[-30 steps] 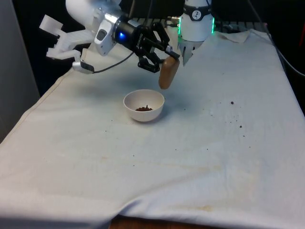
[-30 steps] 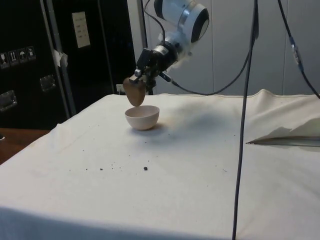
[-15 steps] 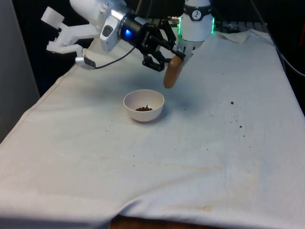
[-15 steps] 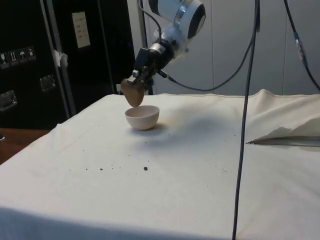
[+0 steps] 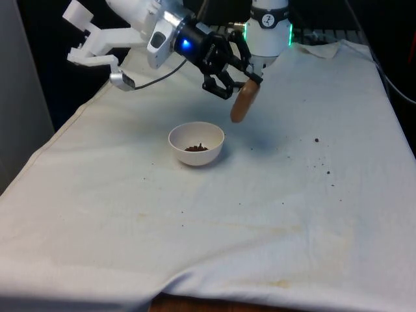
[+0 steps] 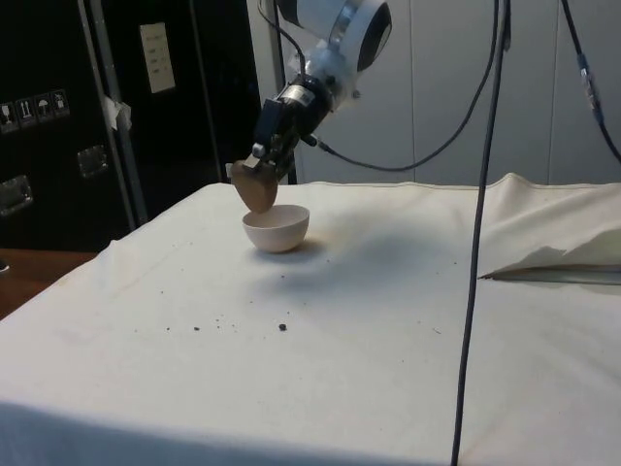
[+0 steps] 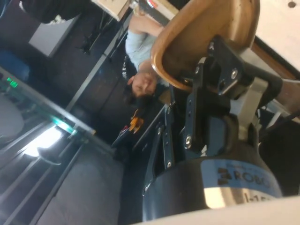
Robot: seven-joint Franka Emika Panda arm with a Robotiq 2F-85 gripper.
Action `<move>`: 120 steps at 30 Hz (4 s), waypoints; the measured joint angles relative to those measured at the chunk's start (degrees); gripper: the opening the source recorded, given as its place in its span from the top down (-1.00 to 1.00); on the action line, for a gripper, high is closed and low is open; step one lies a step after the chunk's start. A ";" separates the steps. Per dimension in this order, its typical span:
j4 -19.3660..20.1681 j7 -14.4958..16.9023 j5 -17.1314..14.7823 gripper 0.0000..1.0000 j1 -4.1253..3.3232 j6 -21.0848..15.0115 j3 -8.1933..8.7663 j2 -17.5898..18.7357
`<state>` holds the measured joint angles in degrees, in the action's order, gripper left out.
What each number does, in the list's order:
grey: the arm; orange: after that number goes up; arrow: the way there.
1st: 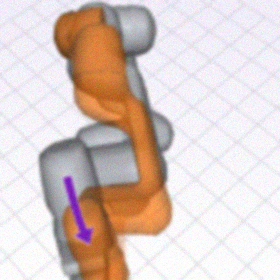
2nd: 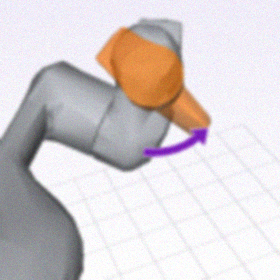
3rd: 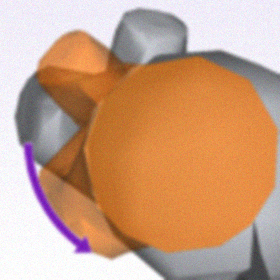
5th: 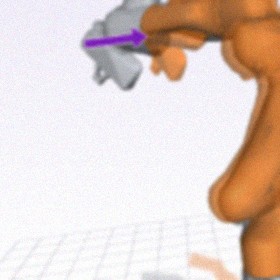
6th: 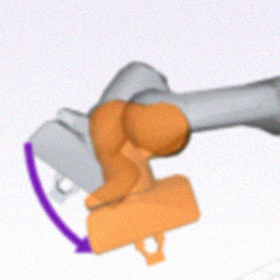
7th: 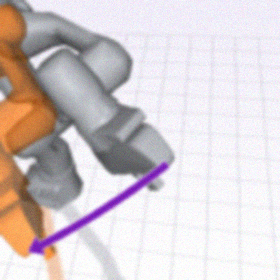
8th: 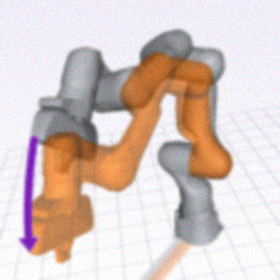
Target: Pour the coffee beans from the cup into the bowl.
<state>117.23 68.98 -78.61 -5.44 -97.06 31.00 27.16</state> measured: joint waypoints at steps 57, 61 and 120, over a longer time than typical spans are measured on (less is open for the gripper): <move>3.32 -9.91 13.87 0.90 -0.06 -25.78 -16.62 -6.25; 3.32 -10.66 14.73 0.90 -0.06 -26.87 -17.36 -6.30; 2.12 -31.11 36.55 0.90 -0.06 -45.26 -30.94 -4.98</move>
<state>119.35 37.87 -42.06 -5.50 -142.32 0.06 22.17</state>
